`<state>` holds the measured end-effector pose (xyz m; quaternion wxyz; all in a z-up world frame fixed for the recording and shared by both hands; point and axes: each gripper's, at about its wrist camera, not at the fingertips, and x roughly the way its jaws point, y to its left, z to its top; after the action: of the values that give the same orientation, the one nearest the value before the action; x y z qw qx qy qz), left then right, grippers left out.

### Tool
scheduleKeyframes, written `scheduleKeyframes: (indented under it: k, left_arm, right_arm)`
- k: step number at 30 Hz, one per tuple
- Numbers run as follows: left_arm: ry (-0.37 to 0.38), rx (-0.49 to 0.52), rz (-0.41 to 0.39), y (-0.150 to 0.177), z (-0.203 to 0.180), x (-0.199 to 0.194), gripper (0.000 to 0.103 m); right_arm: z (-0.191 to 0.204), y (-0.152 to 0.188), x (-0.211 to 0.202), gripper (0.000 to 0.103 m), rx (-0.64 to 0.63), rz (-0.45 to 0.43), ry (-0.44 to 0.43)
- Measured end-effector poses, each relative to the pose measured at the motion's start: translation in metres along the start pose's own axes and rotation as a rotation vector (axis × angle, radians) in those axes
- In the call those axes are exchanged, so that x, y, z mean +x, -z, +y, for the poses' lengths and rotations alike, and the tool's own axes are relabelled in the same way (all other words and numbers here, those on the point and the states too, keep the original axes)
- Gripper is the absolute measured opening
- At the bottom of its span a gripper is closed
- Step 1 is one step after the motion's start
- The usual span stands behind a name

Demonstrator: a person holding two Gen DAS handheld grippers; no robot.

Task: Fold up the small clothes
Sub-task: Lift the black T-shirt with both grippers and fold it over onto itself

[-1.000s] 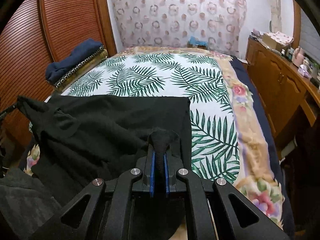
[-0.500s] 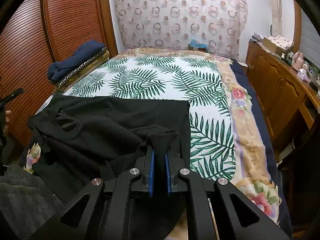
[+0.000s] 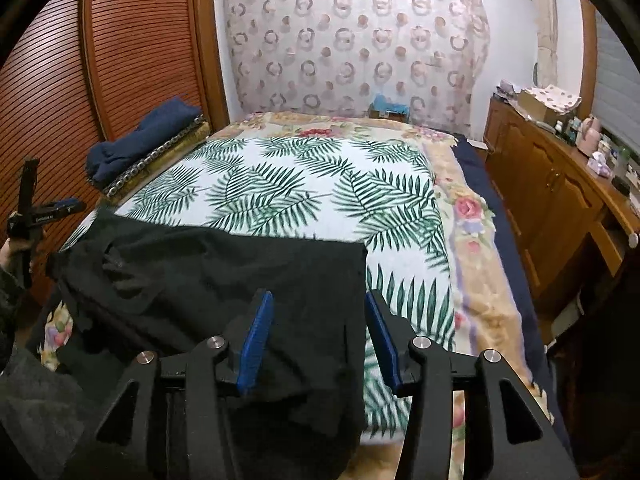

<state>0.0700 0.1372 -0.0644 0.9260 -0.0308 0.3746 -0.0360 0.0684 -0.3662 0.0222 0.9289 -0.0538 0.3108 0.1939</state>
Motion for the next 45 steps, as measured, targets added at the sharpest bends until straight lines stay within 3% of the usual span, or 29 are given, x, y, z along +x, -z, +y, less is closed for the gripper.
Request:
scheduleKeyframes:
  k: [11, 17, 29, 33, 34, 38, 40, 45]
  left_arm:
    - [0.006, 0.004, 0.101, 0.003, 0.002, 0.033, 0.08]
    - [0.007, 0.011, 0.12, 0.009, 0.001, 0.04, 0.08]
    - [0.052, 0.03, 0.119, 0.008, -0.004, 0.047, 0.06]
    - [0.073, 0.041, 0.125, 0.006, -0.006, 0.048, 0.042]
    - [0.081, 0.042, 0.125, 0.006, -0.007, 0.049, 0.033]
    - [0.104, 0.037, 0.12, 0.006, -0.008, 0.048, 0.021]
    - [0.113, 0.025, 0.104, 0.007, -0.009, 0.043, 0.016]
    - [0.148, -0.016, -0.024, 0.007, -0.013, 0.007, 0.013]
  right_arm:
    - [-0.027, -0.021, 0.097, 0.051, 0.047, 0.093, 0.004]
    - [-0.027, -0.024, 0.119, 0.051, 0.067, 0.122, -0.009]
    - [-0.024, -0.025, 0.128, 0.052, 0.039, 0.137, -0.018]
    - [-0.022, -0.03, 0.131, 0.052, 0.037, 0.159, -0.036]
    - [-0.021, -0.03, 0.131, 0.05, 0.027, 0.162, -0.036]
    - [-0.015, -0.03, 0.13, 0.017, 0.002, 0.171, -0.088]
    - [-0.012, -0.028, 0.127, 0.013, -0.005, 0.167, -0.09]
    - [-0.016, -0.024, 0.112, 0.01, 0.044, 0.135, -0.126]
